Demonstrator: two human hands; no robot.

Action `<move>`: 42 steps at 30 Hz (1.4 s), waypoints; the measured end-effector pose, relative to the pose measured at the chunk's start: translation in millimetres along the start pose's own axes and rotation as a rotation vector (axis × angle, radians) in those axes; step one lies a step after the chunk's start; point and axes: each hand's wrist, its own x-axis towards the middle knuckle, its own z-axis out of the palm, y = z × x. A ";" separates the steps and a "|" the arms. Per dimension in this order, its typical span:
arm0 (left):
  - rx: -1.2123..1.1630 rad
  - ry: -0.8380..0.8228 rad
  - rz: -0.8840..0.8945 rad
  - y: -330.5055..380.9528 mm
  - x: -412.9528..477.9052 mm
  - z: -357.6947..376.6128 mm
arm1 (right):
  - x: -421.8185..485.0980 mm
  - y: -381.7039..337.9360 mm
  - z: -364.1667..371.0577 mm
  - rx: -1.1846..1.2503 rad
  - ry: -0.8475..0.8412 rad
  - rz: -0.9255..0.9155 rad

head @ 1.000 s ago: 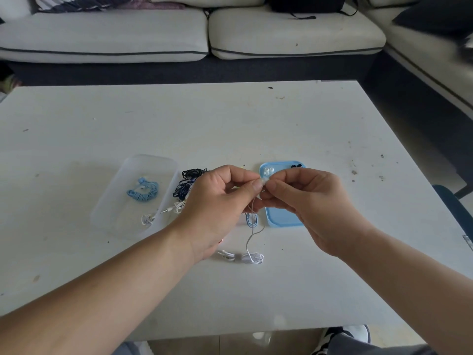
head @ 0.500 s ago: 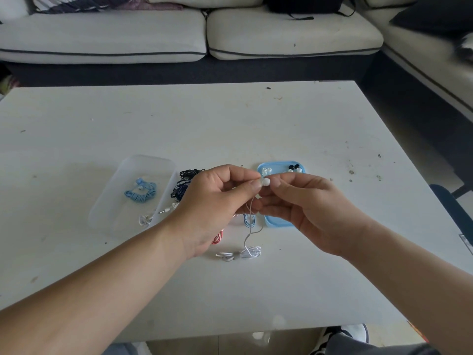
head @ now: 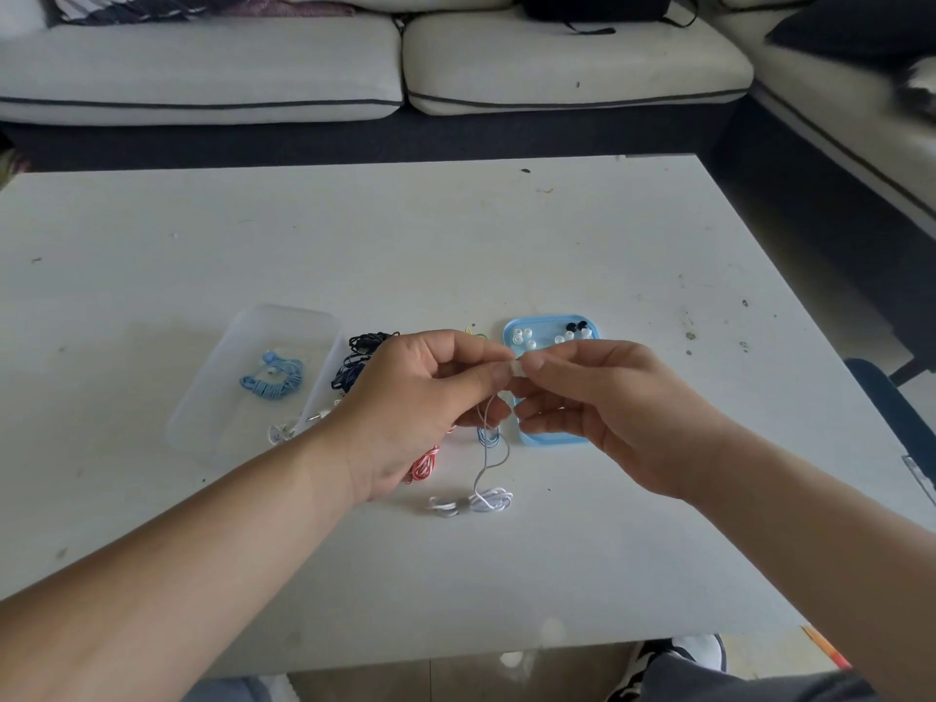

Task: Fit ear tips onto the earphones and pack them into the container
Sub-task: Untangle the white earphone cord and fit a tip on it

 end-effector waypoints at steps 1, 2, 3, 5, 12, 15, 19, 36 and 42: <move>0.011 0.004 -0.007 -0.9 0.5 -0.3 | 0.5 1.4 -0.3 -0.045 0.026 -0.021; 0.012 0.002 -0.020 -1.6 1.0 -0.7 | 1.3 3.1 -0.7 -0.062 0.048 -0.027; -0.004 -0.007 -0.040 -2.3 1.8 -1.0 | 2.0 4.7 -1.2 -0.056 0.062 -0.020; -0.079 -0.036 -0.095 -1.4 2.6 -1.5 | 3.4 6.3 -2.5 -0.021 0.081 0.006; -0.103 0.028 -0.097 -2.1 2.5 -2.7 | 3.3 4.4 -7.3 0.070 0.070 0.017; -0.154 0.088 -0.114 -2.1 4.6 -3.8 | 2.4 2.7 -7.1 0.106 0.050 0.005; -0.247 0.122 -0.150 -3.3 7.2 -5.1 | 1.7 0.3 -7.3 0.115 0.035 0.005; 0.106 0.077 0.076 -10.1 5.4 14.1 | -1.7 13.3 9.8 0.026 0.036 0.019; 0.075 0.096 0.042 -9.3 8.1 18.3 | -4.0 -0.6 -17.7 -0.072 0.201 0.067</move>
